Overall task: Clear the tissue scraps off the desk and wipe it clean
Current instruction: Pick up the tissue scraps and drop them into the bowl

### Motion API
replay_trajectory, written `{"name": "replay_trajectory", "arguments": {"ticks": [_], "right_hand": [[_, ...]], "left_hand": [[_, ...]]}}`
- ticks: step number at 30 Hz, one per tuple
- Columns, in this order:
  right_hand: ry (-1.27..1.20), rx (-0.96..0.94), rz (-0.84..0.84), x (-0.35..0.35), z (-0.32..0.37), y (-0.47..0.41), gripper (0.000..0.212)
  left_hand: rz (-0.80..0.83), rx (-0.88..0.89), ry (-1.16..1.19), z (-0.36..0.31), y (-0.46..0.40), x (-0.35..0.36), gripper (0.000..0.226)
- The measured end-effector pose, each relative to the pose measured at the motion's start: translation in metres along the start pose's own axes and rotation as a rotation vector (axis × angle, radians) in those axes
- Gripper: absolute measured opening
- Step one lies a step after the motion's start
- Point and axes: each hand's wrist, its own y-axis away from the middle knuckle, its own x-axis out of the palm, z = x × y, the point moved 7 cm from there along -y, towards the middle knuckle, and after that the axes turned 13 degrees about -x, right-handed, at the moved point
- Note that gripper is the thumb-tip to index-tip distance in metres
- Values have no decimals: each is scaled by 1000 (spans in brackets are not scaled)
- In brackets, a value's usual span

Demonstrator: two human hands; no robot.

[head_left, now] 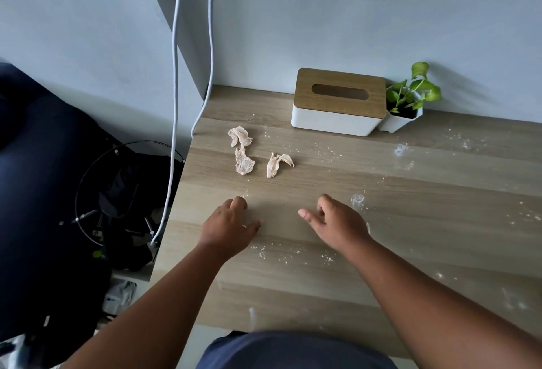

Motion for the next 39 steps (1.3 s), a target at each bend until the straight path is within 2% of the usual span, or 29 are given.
{"name": "replay_trajectory", "arguments": {"ticks": [2,4,8,13,18,22,28,39], "right_hand": [[9,15,30,3,-2,2,55],[5,16,57,5,-1,2,52],[1,-44,47,5,4,0,39],[31,-79,76,6,9,-1,39],[58,-97,101,8,13,-7,37],[156,-130,84,7,19,-13,39],[195,-146,69,3,27,-29,38],[16,-180,30,-2,34,-69,34]], "left_hand": [[2,17,-25,7,3,1,66],[-12,37,-32,12,7,-1,72],[-55,61,-78,19,12,-5,54],[-65,126,-231,16,17,-6,38],[-11,96,-157,16,14,-6,26],[8,64,-31,12,7,-11,28],[-48,67,-34,-6,-9,-25,31],[-69,39,62,-32,-65,-49,24]]}}
